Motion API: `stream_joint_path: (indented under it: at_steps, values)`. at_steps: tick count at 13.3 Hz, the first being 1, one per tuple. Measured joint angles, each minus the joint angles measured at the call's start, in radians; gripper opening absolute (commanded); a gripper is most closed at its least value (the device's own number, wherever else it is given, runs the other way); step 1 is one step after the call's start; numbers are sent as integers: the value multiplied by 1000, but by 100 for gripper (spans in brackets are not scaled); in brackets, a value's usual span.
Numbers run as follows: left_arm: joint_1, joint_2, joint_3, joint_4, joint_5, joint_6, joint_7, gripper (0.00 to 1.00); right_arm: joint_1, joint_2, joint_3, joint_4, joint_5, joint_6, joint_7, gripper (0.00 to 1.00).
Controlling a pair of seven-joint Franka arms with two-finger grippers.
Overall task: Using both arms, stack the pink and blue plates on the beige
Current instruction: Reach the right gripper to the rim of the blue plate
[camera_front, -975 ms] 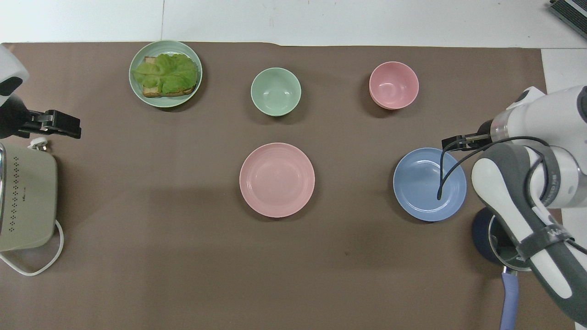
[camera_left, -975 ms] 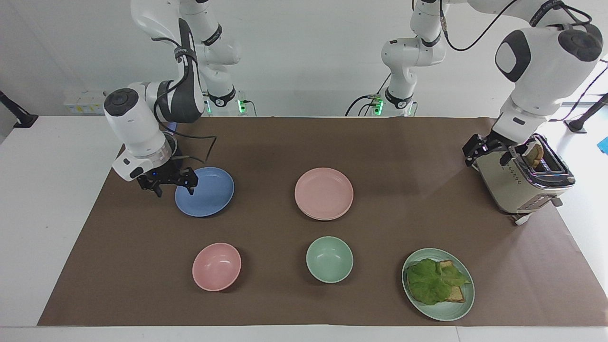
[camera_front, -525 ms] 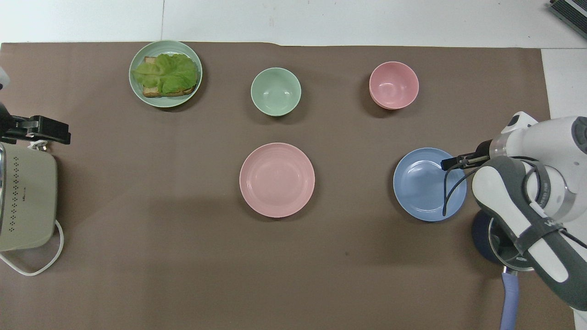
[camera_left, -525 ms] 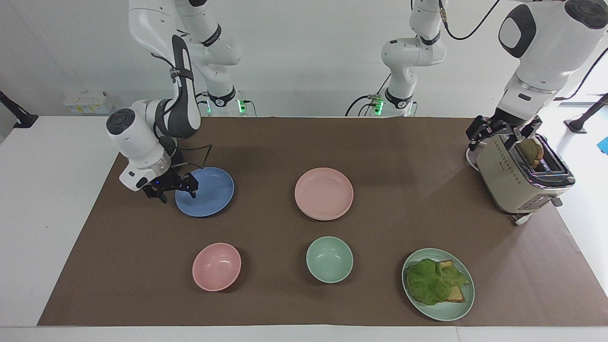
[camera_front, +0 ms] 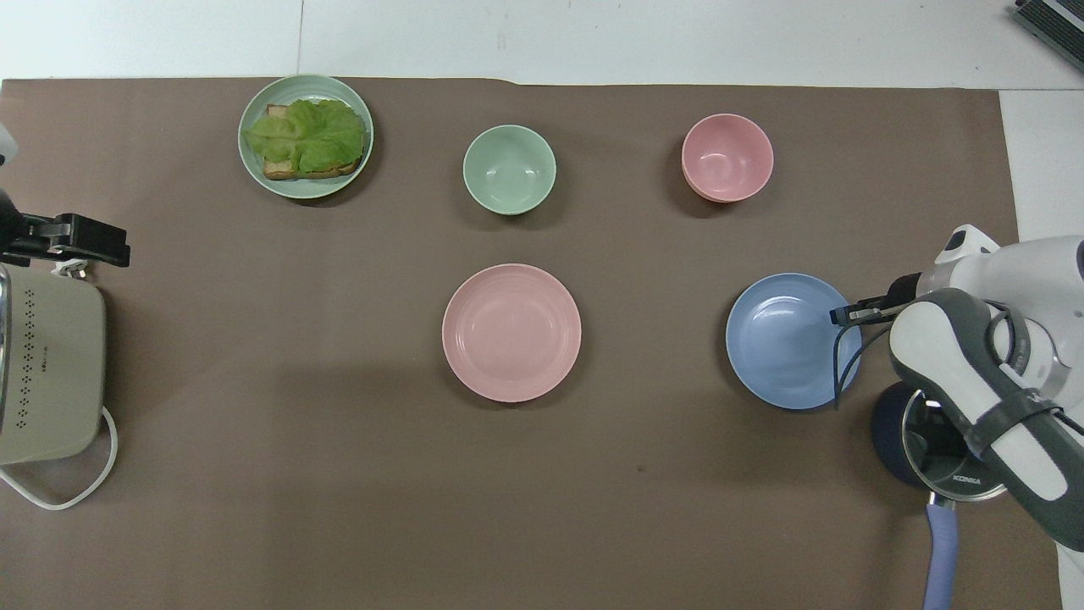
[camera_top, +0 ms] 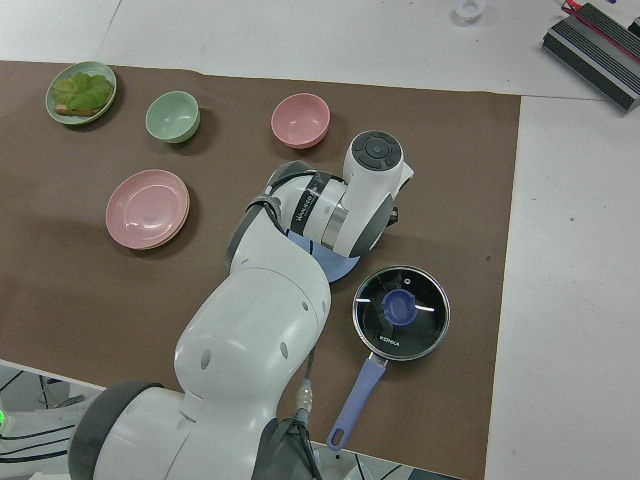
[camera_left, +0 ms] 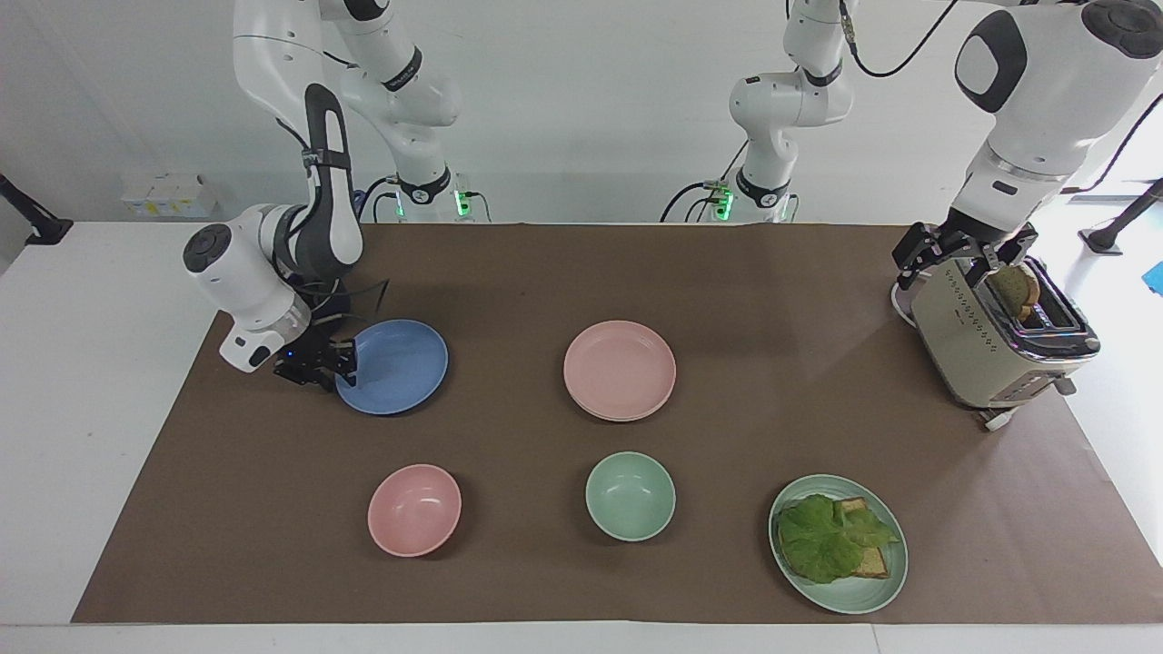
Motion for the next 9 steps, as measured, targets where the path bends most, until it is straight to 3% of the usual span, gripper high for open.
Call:
stream_joint_path:
  at_steps: [1,9]
  values:
    - [0,0,0,0,0,0,0,100,0,0,0,0,4,-4,-4,0]
    - [0,0,0,0,0,0,0,100,8,-12,15,12,111,-73,-10,0]
